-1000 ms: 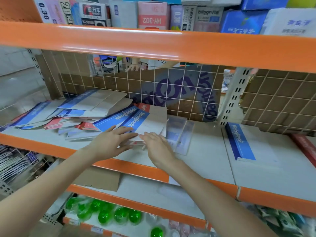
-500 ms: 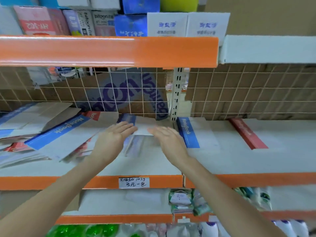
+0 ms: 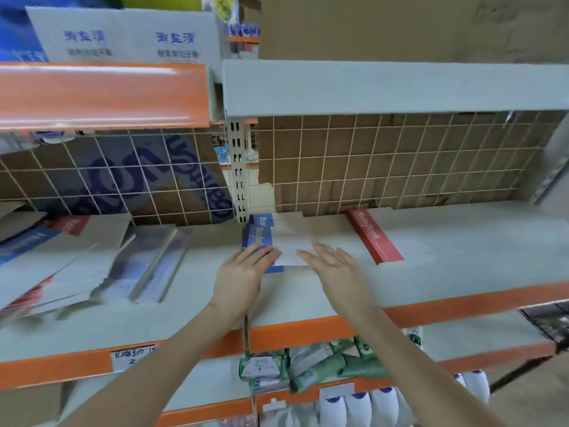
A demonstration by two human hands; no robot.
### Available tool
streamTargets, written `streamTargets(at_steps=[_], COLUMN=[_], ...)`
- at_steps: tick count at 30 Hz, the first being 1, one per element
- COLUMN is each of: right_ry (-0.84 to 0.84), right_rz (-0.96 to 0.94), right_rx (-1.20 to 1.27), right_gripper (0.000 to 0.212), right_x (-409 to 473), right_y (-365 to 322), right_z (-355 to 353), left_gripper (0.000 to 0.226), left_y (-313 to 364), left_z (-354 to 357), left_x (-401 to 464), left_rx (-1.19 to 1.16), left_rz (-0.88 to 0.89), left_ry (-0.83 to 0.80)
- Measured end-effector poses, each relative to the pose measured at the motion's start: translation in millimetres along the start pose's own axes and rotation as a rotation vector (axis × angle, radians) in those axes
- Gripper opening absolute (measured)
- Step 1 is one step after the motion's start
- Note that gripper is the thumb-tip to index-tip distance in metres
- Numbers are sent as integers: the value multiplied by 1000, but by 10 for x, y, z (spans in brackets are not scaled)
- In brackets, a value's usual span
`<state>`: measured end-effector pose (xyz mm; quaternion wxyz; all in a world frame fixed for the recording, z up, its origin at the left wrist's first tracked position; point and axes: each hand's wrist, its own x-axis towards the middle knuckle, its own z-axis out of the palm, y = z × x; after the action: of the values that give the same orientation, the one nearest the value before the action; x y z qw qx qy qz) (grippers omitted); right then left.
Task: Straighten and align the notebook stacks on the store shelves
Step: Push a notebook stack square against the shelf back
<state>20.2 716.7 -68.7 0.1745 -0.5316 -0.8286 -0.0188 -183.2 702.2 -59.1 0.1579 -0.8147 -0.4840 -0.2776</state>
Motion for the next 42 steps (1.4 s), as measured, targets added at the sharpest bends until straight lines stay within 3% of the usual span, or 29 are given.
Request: streamTargets(at_steps=[4, 8, 10, 16, 28, 35, 38, 42], right_ry=[-46, -134, -178, -294, -245, -271, -325, -241], right_rz=[64, 152, 178, 187, 207, 236, 238, 202], right_rx=[-52, -54, -36, 124, 303, 342, 283, 183], right_gripper=[55, 54, 53, 53, 47, 50, 62, 71], right_x=[57, 139, 169, 216, 293, 344, 370, 478], right_y=[149, 237, 286, 337, 346, 396, 375, 163], right_z=[177, 343, 388, 439, 461, 441, 419, 384], left_gripper=[58, 59, 52, 49, 46, 46, 53, 58], left_y=[96, 2, -88, -262, -168, -174, -232, -365], left_z=[239, 439, 463, 449, 483, 441, 400, 203], left_x=[21, -28, -75, -162, -135, -96, -104, -212], left_rx=[37, 135, 179, 67, -267, -250, -220, -227], left_rz=[-79, -183, -242, -368, -593, -625, -588, -500], left_ry=[-78, -448, -542, -519, -343, -359, -427, -354])
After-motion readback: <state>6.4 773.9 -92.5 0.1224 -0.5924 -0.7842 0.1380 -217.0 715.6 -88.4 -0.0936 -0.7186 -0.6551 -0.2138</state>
